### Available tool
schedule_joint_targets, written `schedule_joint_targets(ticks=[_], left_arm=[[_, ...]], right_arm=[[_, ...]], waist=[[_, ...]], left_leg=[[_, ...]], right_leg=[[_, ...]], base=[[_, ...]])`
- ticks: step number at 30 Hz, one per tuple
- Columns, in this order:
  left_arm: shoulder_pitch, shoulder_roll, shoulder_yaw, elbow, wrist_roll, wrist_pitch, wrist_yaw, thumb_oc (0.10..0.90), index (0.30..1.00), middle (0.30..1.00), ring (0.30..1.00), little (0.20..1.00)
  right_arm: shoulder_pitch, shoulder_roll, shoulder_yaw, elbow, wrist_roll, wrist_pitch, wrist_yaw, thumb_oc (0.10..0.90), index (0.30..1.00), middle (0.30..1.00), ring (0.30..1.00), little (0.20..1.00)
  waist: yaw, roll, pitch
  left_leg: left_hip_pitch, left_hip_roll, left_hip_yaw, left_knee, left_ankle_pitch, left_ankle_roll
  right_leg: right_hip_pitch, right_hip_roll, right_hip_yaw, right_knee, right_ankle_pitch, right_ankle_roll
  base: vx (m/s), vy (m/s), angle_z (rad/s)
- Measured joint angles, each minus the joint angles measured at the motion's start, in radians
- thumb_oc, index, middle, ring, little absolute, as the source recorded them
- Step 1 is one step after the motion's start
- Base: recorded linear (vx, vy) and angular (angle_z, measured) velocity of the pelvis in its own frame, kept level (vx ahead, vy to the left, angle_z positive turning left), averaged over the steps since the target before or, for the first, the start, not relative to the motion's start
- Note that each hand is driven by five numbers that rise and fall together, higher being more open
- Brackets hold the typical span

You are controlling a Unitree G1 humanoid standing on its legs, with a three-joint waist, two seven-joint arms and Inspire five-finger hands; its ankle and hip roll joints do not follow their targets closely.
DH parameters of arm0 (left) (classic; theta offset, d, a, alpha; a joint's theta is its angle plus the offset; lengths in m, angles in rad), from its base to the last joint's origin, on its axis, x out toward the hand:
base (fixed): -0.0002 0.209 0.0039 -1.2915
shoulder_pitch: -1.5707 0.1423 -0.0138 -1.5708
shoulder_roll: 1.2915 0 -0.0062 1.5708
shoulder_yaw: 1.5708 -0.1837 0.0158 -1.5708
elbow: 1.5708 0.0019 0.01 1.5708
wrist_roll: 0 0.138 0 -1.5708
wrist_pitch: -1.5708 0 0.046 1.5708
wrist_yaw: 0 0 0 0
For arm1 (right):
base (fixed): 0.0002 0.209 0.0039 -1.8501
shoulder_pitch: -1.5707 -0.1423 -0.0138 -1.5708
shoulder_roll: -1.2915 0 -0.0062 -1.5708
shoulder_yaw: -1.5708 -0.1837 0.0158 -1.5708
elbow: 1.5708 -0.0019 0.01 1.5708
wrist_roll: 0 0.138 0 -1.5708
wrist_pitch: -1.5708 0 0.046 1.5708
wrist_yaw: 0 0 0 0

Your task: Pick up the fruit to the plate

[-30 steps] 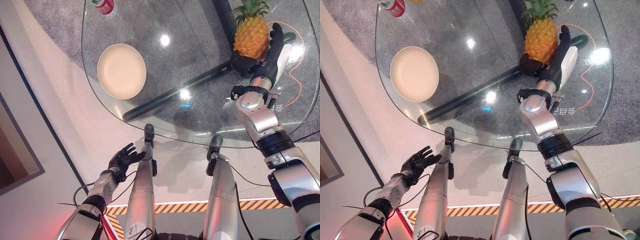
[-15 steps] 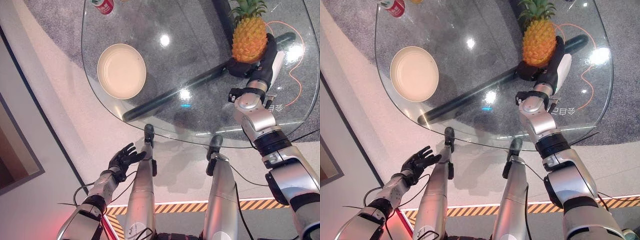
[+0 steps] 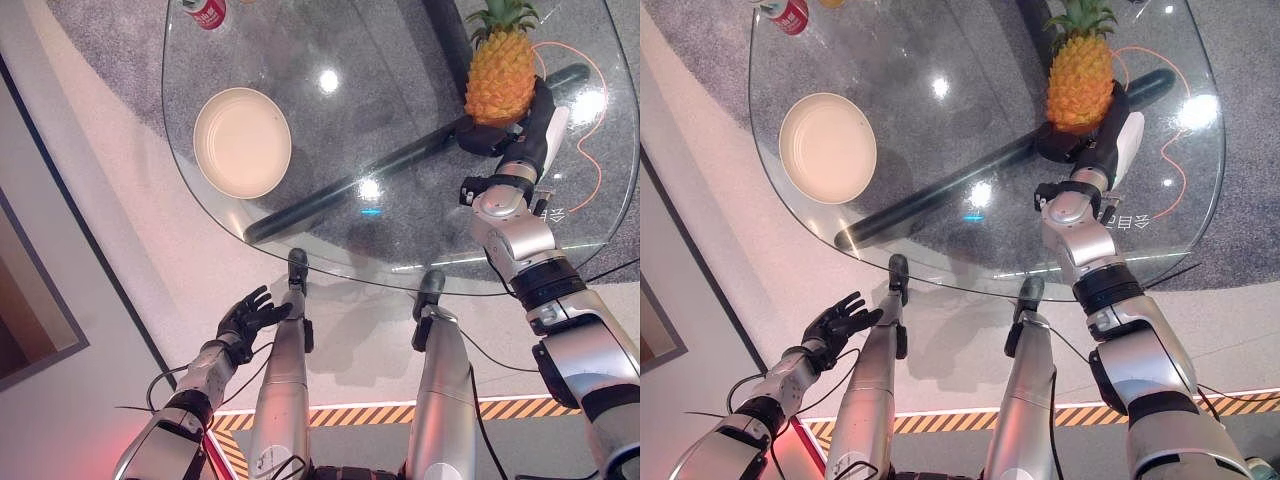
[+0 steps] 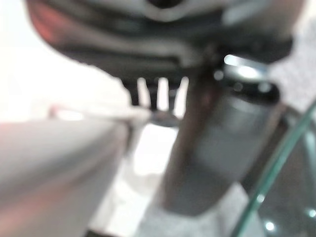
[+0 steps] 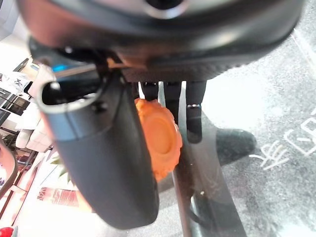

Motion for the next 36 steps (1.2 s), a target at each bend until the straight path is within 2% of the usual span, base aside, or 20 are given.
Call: schedule_joint_targets(ticks=[19,26,31,36], left_arm=[[0.0,0.0,0.001,-0.023,-0.001,-0.001,0.004,0.8,0.9,0.9,0.9,0.9],[0.001,-0.001,0.007,-0.027,-0.059,-0.013,0.022,0.8,0.9,0.9,0.9,0.9],[0.003,-0.022,0.123,-0.045,-0.216,-0.046,0.102,0.8,0.9,0.9,0.9,0.9],[-0.003,-0.024,0.233,-0.076,-0.275,-0.12,0.266,0.8,0.9,0.9,0.9,0.9]], right_arm=[[0.0,0.0,0.001,0.0,-0.026,0.002,0.003,0.1,0.3,0.3,0.3,0.2],[0.003,-0.001,0.001,-0.009,-0.067,0.002,0.003,0.1,0.3,0.3,0.3,0.2],[0.035,-0.004,0.0,-0.057,-0.099,0.0,0.003,0.1,0.3,0.3,0.3,0.2],[0.053,-0.002,0.0,-0.07,-0.158,0.0,0.003,0.1,0.3,0.3,0.3,0.2]], waist=[[0.002,0.001,0.0],[0.001,0.014,0.002],[0.001,0.015,0.002],[0.004,0.015,0.002]], left_leg=[[0.0,0.0,0.0,-0.001,0.001,-0.001],[0.0,0.0,0.0,-0.004,0.001,-0.001],[0.0,0.0,0.0,-0.013,0.005,-0.001],[0.0,0.0,0.0,-0.013,0.005,-0.002]], right_leg=[[0.0,0.0,0.0,-0.001,0.0,0.0],[-0.001,0.0,0.0,-0.002,0.0,0.0],[-0.003,0.0,-0.001,-0.002,0.0,0.0],[-0.003,0.0,-0.002,0.0,0.0,0.0]], base=[[0.0,0.0,0.0],[0.0,0.0,0.0],[-0.02,-0.014,0.0],[-0.05,-0.048,0.0]])
